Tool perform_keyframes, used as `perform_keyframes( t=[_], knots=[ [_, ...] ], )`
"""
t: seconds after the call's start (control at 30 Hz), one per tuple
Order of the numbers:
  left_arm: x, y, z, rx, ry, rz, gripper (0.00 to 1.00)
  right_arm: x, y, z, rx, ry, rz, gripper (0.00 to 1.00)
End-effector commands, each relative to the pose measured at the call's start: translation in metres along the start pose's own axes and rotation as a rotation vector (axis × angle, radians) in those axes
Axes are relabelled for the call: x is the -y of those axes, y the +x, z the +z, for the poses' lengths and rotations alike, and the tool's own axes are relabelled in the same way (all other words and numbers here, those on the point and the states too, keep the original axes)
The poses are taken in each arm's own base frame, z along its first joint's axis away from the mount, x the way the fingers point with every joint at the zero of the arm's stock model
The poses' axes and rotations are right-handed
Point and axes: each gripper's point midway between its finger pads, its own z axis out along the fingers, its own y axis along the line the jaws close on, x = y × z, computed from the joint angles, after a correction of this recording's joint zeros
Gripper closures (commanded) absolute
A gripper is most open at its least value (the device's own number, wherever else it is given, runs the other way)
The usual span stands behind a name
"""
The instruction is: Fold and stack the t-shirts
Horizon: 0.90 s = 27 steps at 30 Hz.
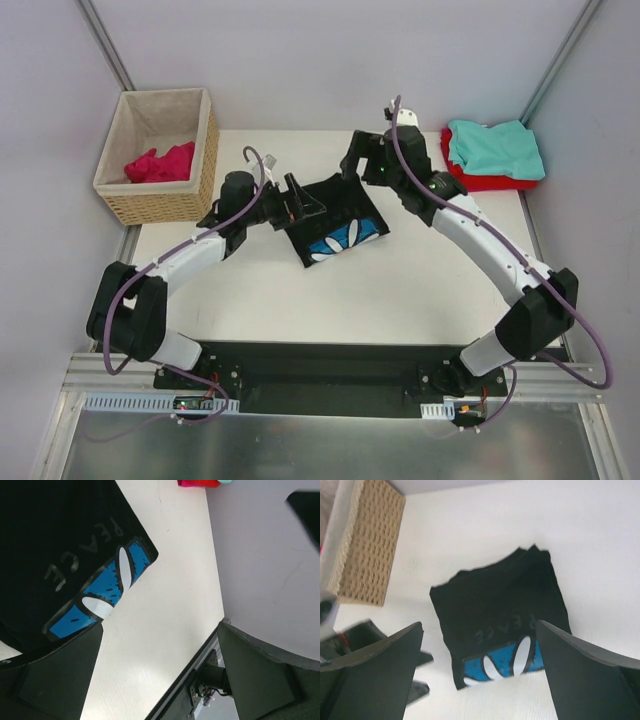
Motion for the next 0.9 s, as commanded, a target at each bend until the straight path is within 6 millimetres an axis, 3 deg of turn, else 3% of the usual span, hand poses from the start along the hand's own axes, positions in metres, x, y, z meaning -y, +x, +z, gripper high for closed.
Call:
perform_keyframes(
  t=[0.0,0.03,0.2,0.43,0.87],
  knots=[
    [0.01,-0.023,-0.001,0.045,-0.034,0.092,0.01,0.027,0.077,0.007,-0.154,0.089,0.014,0.0],
    [0.009,-0.027,0.001,0.05,-0.04,0.101,0.01,0.032,0.092,0.01,-0.16,0.091,0.016,0.0],
    [0.002,-0.043,0.023,0.039,-0.034,0.105,0.01,0.04,0.115,0.017,-0.188,0.1,0.014,0.0],
    [-0.029,-0.05,0.056,0.016,-0.047,0.081,0.01,0.04,0.125,0.039,-0.217,0.104,-0.012,0.0],
    [-0.078,-0.094,0.062,0.072,-0.095,0.032,0.01,0.038,0.147,0.08,-0.286,0.077,0.009,0.0]
  ],
)
